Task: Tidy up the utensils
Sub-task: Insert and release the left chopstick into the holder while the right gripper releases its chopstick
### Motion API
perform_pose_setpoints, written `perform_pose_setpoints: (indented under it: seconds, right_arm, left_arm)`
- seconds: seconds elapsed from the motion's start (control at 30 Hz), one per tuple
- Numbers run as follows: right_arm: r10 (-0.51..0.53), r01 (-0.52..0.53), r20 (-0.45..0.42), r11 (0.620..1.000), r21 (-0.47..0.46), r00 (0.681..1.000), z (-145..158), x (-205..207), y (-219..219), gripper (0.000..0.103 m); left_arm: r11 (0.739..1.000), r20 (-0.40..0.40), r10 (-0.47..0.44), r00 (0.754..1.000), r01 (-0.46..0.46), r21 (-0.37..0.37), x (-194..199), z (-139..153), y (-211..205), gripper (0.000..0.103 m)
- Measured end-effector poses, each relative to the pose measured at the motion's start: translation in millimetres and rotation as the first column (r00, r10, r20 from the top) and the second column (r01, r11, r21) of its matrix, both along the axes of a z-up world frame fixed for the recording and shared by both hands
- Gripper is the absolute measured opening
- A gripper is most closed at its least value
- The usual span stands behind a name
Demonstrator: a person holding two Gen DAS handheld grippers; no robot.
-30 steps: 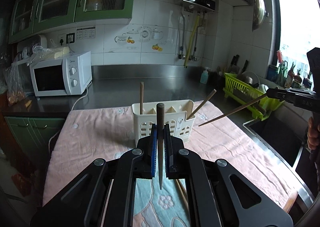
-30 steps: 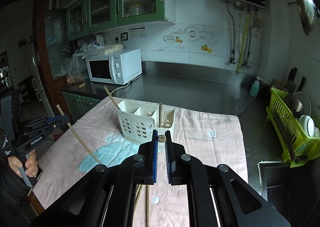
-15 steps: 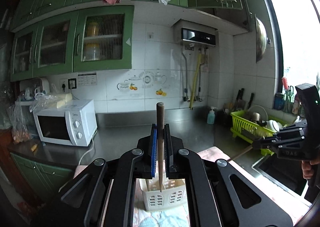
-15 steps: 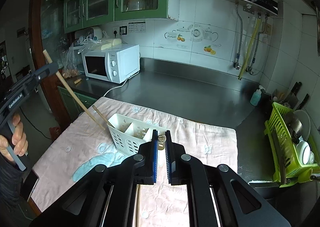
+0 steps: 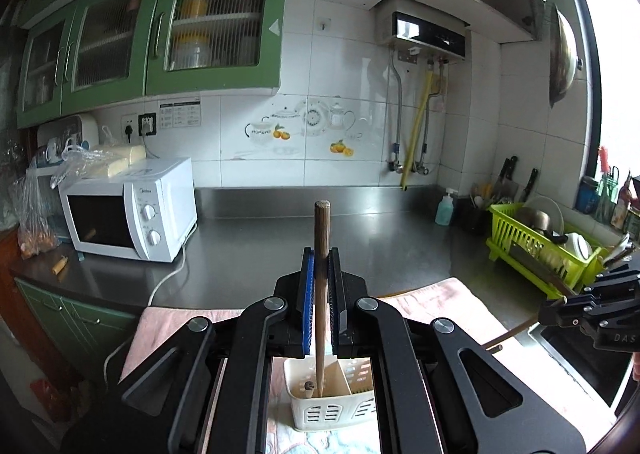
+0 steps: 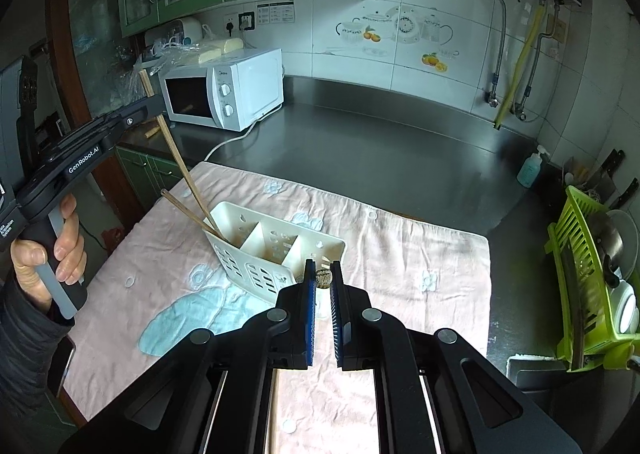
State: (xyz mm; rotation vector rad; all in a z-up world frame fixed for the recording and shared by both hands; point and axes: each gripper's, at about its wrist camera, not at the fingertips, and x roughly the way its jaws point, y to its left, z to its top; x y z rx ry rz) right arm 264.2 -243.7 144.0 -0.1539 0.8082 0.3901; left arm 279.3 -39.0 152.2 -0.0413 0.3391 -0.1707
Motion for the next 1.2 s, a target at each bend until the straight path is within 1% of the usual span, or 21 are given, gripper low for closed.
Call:
perform_pose_setpoints:
  seconds: [0.23,0.4,0.43,0.5,0.6,0.67,0.8,0.9,0.97,1.0,1.03,1.07,1.2]
  right_arm:
    - [0.006,-0.005,-0.043,1.0,0.011,0.999,-15,15,7,0.007]
    - [0.001,0.0,-0.052,1.0,0.019,0.999,-18,21,12,0.007]
    - [0.003,-0.001,-0.052,1.0,0.027,0.999,-17,22,12,0.008]
    - [0.002,-0.001,-0.043,0.999,0.036,0.999,-15,22,12,0.009]
    - [-0.001,0.002,-0.031,0.999,0.043,1.0,-10,18,12,0.013]
    - [-0.004,0.005,-0.019,0.999,0.054,1.0,-7,14,9,0.018]
    - [-0.01,0.01,-0.004,0.998,0.07,1.0,-1,2,4,0.02]
    - [-0.012,0.011,0.014,0.997,0.073,1.0,1,-12,2,0.025]
    - [-0.008,0.007,0.019,0.997,0.083,1.0,1,-22,0,0.027]
    - [-0.01,0.007,0.029,0.997,0.081,1.0,1,-28,0,0.028]
    - [-0.011,0.008,0.038,0.997,0.08,0.999,0,-34,1,0.031]
    - [-0.008,0.005,0.043,0.996,0.085,0.999,-1,-41,0,0.035]
    - [-0.004,-0.002,0.069,0.997,0.081,0.998,-11,-67,0,0.035]
  left_arm:
    - [1.0,-0.049,-0.011,0.999,0.011,-0.014,11,-18,6,0.006]
    - [1.0,-0.048,-0.018,0.999,0.018,-0.012,8,-21,5,0.005]
    - [1.0,-0.044,-0.018,0.999,0.018,-0.012,6,-21,5,0.008]
    - [1.0,-0.041,-0.023,0.999,0.023,-0.009,3,-20,5,0.008]
    - [1.0,-0.036,-0.024,0.999,0.024,0.0,-2,-19,5,0.009]
    - [1.0,-0.033,-0.024,0.999,0.024,0.003,-8,-18,5,0.009]
    - [1.0,-0.025,-0.023,0.999,0.023,0.001,-23,-17,8,0.014]
    - [1.0,-0.016,-0.023,1.0,0.023,-0.001,-38,-16,10,0.018]
    - [1.0,-0.013,-0.023,1.0,0.023,-0.005,-48,-16,13,0.022]
    - [1.0,-0.01,-0.02,1.0,0.02,-0.006,-54,-16,14,0.027]
    - [1.0,-0.009,-0.018,1.0,0.018,-0.005,-59,-16,15,0.032]
    - [1.0,-0.006,-0.019,1.0,0.019,-0.002,-66,-17,15,0.032]
    - [1.0,-0.006,-0.023,1.0,0.023,0.006,-91,-23,16,0.034]
